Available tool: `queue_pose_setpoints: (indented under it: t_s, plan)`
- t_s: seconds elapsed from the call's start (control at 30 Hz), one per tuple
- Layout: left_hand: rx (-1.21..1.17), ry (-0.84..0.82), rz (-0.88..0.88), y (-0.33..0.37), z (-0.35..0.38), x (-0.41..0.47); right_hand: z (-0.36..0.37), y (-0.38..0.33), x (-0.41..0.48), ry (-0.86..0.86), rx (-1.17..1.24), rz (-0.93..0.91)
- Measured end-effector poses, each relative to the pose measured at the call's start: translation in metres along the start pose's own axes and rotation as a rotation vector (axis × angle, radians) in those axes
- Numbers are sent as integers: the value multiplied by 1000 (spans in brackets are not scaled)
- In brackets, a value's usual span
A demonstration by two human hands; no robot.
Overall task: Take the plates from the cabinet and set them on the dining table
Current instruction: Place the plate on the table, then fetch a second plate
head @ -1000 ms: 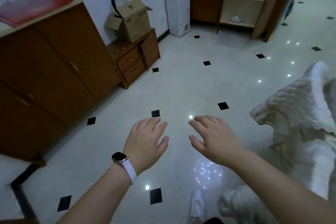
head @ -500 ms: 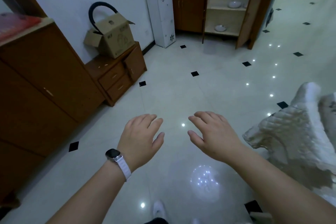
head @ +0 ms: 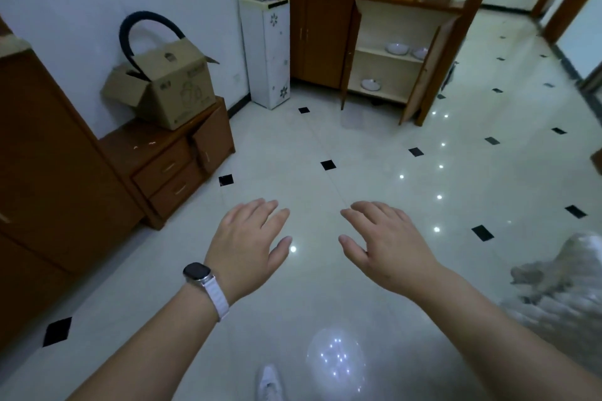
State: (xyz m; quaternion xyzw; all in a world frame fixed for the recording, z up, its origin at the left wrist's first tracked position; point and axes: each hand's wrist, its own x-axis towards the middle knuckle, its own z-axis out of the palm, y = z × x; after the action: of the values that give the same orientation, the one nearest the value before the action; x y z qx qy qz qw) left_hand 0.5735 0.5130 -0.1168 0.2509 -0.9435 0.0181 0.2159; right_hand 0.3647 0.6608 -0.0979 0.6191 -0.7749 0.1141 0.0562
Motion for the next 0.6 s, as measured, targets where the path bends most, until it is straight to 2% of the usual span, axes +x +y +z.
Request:
queue_pose_setpoints:
  t_s: [0.23,0.6]
  plan:
    - [21,42,70,-92,8,73,1,-18,101,80,-27,11]
    - [-43,50,134,-149,52,164,31,15,205,95,-31,25]
